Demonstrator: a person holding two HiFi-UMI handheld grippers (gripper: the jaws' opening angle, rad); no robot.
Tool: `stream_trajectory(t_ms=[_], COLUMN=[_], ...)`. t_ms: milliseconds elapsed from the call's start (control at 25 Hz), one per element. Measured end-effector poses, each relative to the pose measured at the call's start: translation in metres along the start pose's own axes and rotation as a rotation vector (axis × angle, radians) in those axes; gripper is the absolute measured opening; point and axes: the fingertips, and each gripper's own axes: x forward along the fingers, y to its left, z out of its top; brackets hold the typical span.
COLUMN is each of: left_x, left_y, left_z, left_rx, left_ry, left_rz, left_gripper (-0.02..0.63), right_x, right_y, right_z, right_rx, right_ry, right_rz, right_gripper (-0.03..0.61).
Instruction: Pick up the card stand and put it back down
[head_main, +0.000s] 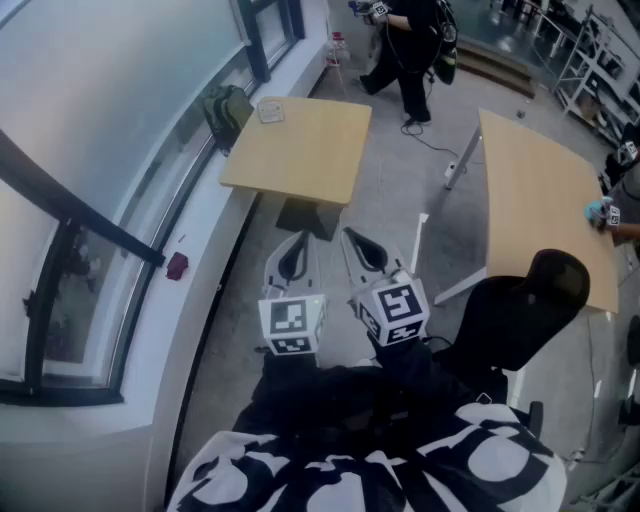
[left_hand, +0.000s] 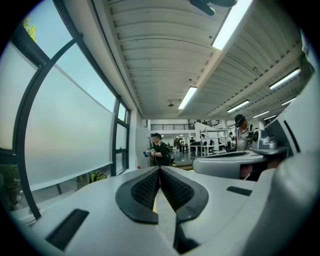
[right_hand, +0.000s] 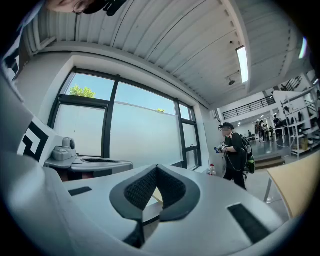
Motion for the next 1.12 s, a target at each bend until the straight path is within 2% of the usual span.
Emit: stream_trajectory(t_ms=[320, 480, 600, 760, 880, 1120], left_x=[-0.013, -0.018, -0.018, -0.002, 0.011, 0.027], left_y=[-0.044, -0.034, -0.028, -0.033, -0.015, 0.057], left_z=[-0.012, -0.016, -0.017, -0.026, -0.024, -0.007], left_rx=[0.025, -0.012, -0.033, -0.042, -0.050, -0.079], left_ry=[0.019, 0.023, 0.013, 0.023, 0.013, -0.031], left_rz=[0.028, 0.058, 0.036, 0.023, 0.033, 0.114], left_gripper=[0.006, 0.006, 0.006, 0.006, 0.006, 0.006], right_x=[-0.035, -0.032, -0.027, -0.017, 0.003, 0.062], right_y=[-0.021, -0.009, -0.003, -0.018, -0.015, 0.021], right_z=[-0.021, -0.034, -0.032, -0.035, -0.035, -0.020], right_rx=[0.070, 0.091, 0.078, 0.088, 0.067, -0.001], right_ry=[0.009, 0.038, 0.029, 0.036, 0.051, 0.059], right_rz=[0.013, 0.049, 0.058, 0.065, 0.081, 0.172], right_gripper=[0.020, 0.020, 0.020, 0.021, 0.021, 0.021])
